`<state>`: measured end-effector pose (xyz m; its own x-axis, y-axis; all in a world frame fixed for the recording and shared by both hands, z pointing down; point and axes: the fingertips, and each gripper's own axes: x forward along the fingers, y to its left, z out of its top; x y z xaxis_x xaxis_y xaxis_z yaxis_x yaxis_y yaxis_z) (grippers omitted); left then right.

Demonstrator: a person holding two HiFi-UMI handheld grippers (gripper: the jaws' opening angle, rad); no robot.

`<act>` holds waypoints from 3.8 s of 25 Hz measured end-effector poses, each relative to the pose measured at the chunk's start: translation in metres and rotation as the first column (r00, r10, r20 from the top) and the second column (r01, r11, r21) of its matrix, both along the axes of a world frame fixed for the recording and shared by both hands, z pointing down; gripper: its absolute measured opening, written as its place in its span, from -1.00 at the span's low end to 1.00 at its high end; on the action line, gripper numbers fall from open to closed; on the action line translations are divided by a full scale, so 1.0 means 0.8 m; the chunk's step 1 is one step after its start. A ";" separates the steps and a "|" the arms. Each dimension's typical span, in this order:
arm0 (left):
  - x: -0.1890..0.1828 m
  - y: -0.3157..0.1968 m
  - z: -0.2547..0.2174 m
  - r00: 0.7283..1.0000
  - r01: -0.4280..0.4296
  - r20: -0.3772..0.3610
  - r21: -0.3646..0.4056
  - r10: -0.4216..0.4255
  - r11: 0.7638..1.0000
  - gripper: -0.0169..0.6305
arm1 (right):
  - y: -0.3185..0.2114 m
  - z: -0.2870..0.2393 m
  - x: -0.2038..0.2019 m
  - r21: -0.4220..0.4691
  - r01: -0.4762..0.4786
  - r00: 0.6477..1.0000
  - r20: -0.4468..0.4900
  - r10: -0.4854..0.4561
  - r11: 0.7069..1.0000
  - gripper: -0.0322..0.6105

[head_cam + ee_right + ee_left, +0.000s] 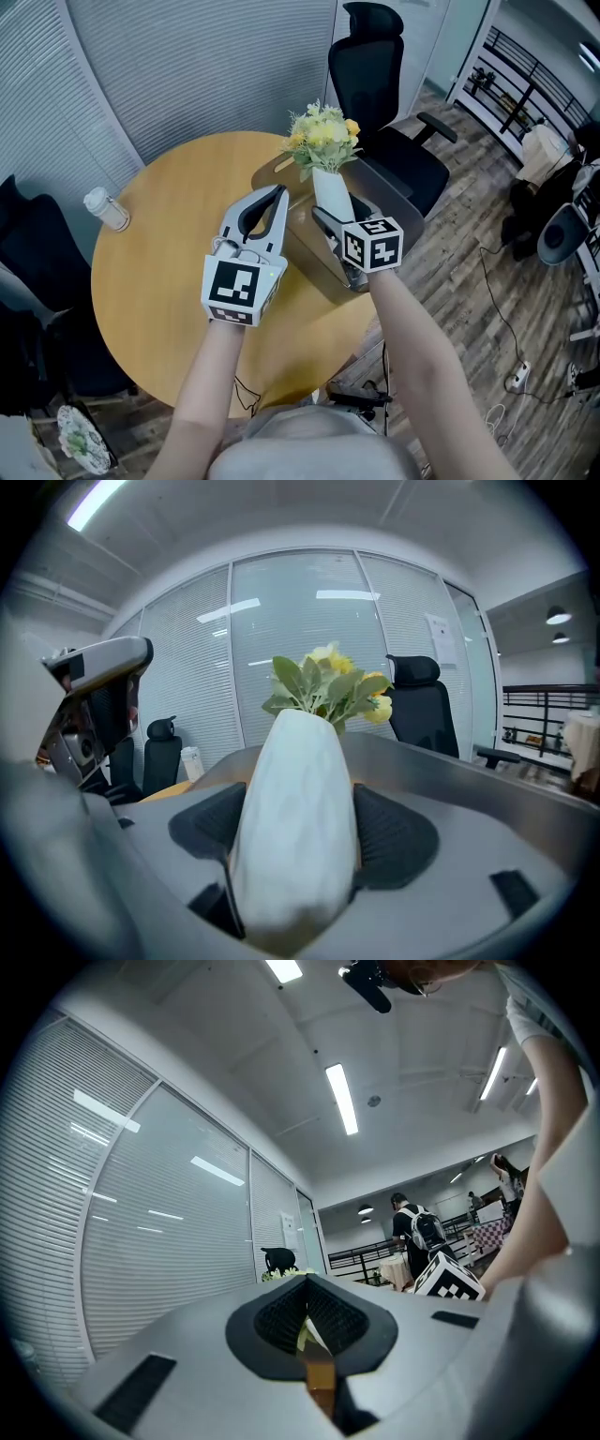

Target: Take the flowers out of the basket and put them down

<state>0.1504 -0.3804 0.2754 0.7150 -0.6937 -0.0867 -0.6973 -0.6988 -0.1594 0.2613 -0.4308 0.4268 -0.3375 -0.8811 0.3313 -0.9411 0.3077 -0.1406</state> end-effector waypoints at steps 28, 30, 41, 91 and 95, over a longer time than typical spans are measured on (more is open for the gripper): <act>0.009 0.055 -0.042 1.000 0.001 0.007 0.066 -0.002 0.998 -0.93 | 0.030 -0.141 0.000 0.288 0.045 0.997 0.051 -0.062 0.957 0.27; 0.007 0.059 -0.045 1.000 0.003 0.008 0.074 -0.004 0.997 -0.93 | 0.037 -0.149 -0.003 0.305 0.046 0.996 0.054 -0.066 0.951 0.27; 0.006 0.088 -0.062 1.000 0.009 -0.007 0.106 -0.009 0.994 -0.93 | 0.081 -0.188 -0.016 0.380 0.080 0.996 0.001 -0.087 0.921 0.27; -0.157 0.176 -0.049 0.979 0.198 -0.069 0.067 -0.193 0.978 -0.93 | 0.211 -0.201 -0.193 0.502 0.119 0.957 0.172 -0.234 0.857 0.27; -0.183 0.172 -0.046 0.984 0.157 -0.085 0.022 -0.154 0.987 -0.93 | 0.208 -0.195 -0.219 0.495 0.106 0.957 0.186 -0.224 0.863 0.27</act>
<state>0.0038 -0.2428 0.2383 0.5882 -0.7923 -0.1624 -0.8087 -0.5769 -0.1149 0.0860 -0.2648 0.2711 -0.5065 -0.8345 -0.2170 -0.8294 0.5403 -0.1418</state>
